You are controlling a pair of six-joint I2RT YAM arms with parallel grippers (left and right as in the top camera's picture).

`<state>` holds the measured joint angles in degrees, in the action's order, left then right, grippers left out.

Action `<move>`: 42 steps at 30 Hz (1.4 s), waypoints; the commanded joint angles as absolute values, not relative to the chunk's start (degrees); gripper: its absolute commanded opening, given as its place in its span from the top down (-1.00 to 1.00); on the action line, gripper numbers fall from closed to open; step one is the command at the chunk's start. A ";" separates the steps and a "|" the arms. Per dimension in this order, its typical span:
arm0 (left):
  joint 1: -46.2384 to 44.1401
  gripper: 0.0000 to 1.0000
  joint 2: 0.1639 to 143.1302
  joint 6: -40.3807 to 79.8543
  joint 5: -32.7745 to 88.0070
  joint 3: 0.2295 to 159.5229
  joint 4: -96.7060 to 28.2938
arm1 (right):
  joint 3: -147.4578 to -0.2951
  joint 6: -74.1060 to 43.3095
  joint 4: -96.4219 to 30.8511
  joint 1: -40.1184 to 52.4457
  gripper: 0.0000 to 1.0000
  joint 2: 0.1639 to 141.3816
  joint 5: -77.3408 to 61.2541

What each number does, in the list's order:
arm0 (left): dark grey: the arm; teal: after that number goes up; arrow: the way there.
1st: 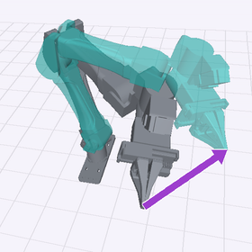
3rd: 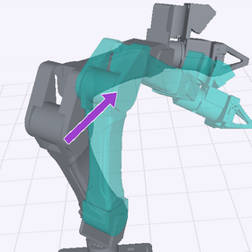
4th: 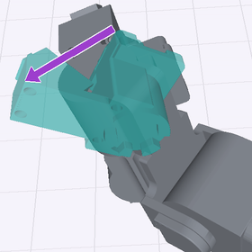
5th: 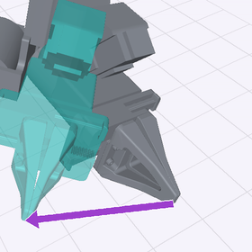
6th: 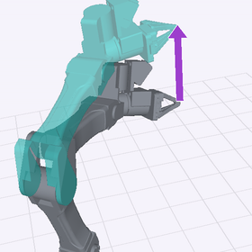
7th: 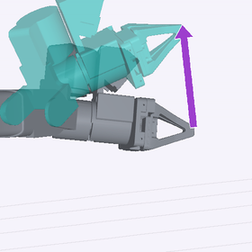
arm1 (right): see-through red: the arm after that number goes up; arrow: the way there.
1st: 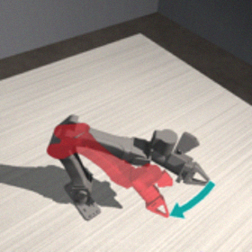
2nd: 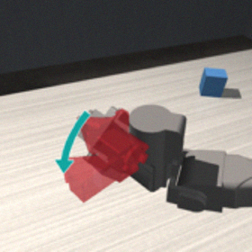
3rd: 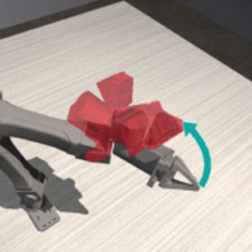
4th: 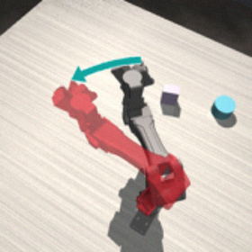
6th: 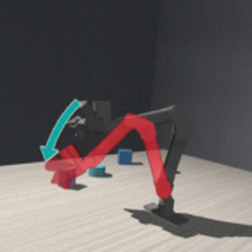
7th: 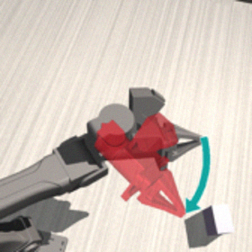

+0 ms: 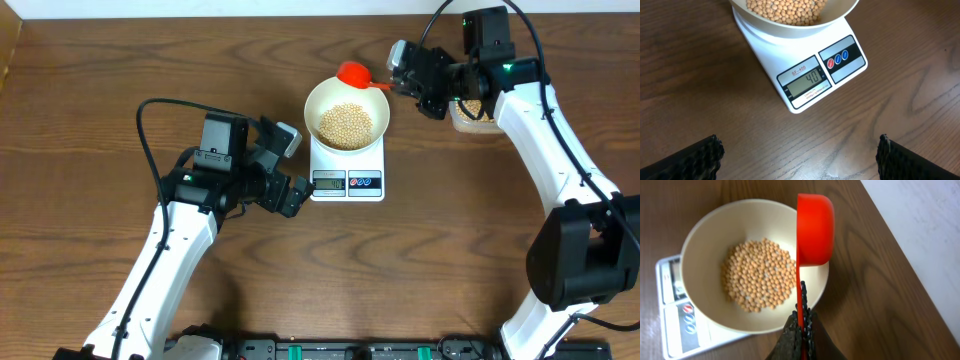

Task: Scoop item into bowl and weigh 50g on scale
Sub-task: 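Carry the scoop back and lower it into the soybean tub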

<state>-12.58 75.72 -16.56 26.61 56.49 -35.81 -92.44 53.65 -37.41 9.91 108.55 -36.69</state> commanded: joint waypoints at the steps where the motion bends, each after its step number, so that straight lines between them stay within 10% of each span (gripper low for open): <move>1: -12.62 -0.99 75.88 -16.91 26.30 56.47 -35.97 | -93.80 44.66 -36.29 8.43 0.98 106.28 -43.20; 14: -12.62 -0.99 75.88 -16.91 26.28 56.47 -35.97 | -93.80 6.26 -33.78 -8.73 0.98 102.78 -50.50; 42: -12.62 -0.99 75.88 -16.91 26.30 56.47 -35.97 | -92.75 17.65 -55.79 -11.62 0.98 103.26 -15.38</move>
